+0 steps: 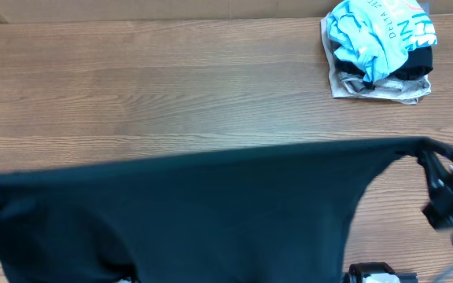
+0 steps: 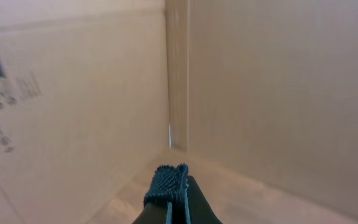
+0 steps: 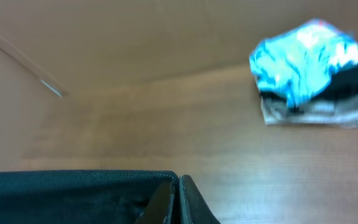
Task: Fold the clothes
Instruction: 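Stretch the shirt wide between both grippers and swing it over the table, then lay the stretched shirt flat on the table with both grippers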
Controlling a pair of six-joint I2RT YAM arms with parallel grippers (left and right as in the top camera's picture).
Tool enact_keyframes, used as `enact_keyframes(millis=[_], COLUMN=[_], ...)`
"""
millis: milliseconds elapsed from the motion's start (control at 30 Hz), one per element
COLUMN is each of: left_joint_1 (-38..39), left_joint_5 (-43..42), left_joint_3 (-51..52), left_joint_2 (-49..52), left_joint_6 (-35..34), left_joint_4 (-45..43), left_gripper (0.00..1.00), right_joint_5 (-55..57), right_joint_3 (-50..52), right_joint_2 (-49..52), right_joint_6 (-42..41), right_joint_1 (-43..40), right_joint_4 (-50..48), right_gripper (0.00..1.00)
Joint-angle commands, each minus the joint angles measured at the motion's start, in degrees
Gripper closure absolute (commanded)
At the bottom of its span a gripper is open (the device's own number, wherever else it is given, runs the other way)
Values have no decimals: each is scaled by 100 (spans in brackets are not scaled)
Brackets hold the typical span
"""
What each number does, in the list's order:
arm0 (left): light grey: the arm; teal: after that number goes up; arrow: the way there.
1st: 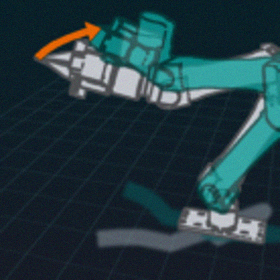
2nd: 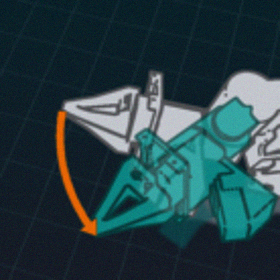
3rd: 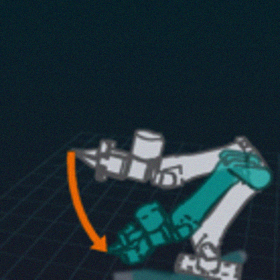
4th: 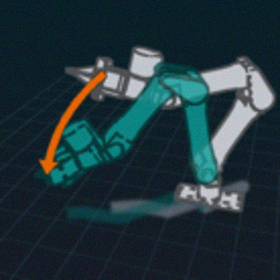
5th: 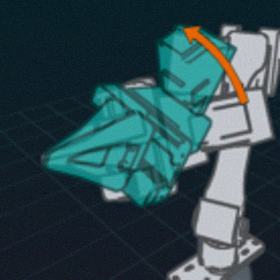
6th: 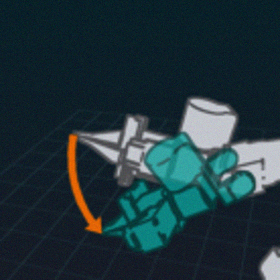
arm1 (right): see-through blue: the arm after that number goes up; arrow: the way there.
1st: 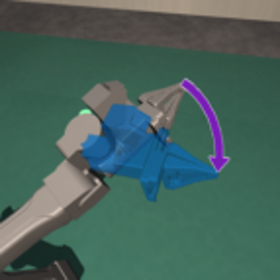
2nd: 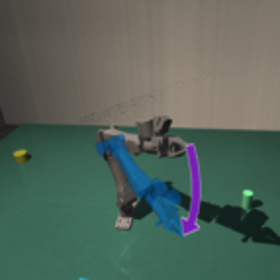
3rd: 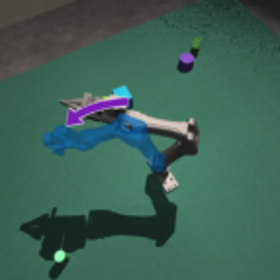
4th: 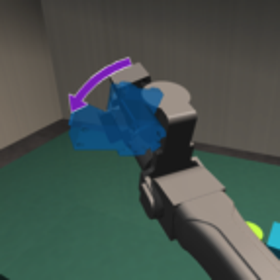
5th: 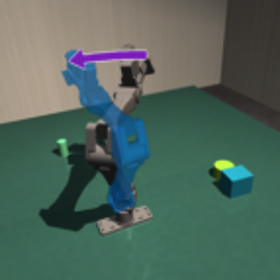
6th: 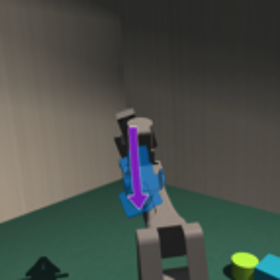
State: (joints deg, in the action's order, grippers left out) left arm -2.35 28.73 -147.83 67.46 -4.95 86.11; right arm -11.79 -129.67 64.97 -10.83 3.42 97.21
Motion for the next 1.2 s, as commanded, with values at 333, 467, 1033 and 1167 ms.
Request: enact_keyframes(millis=[333,467,1033,1167], left_joint_1=[-26,-26,-22,-20], left_joint_5=[-52,-240,-1781,-2028], left_joint_3=[1486,1679,1685,1685], left_joint_2=[1711,2511,5976,6321], left_joint_6=[-197,-195,-192,-192], left_joint_4=[107,0,-3539,-3864], left_gripper=[96,96,96,96], right_joint_5=[310,319,317,317], right_joint_3=[2039,2293,2315,2315], right_joint_2=[1591,2227,5156,5451], right_joint_6=[186,240,361,363], right_joint_1=[-55,-55,-55,-55], right_joint_4=[-992,-1578,-5574,-5939], right_gripper=[96,96,96,96])
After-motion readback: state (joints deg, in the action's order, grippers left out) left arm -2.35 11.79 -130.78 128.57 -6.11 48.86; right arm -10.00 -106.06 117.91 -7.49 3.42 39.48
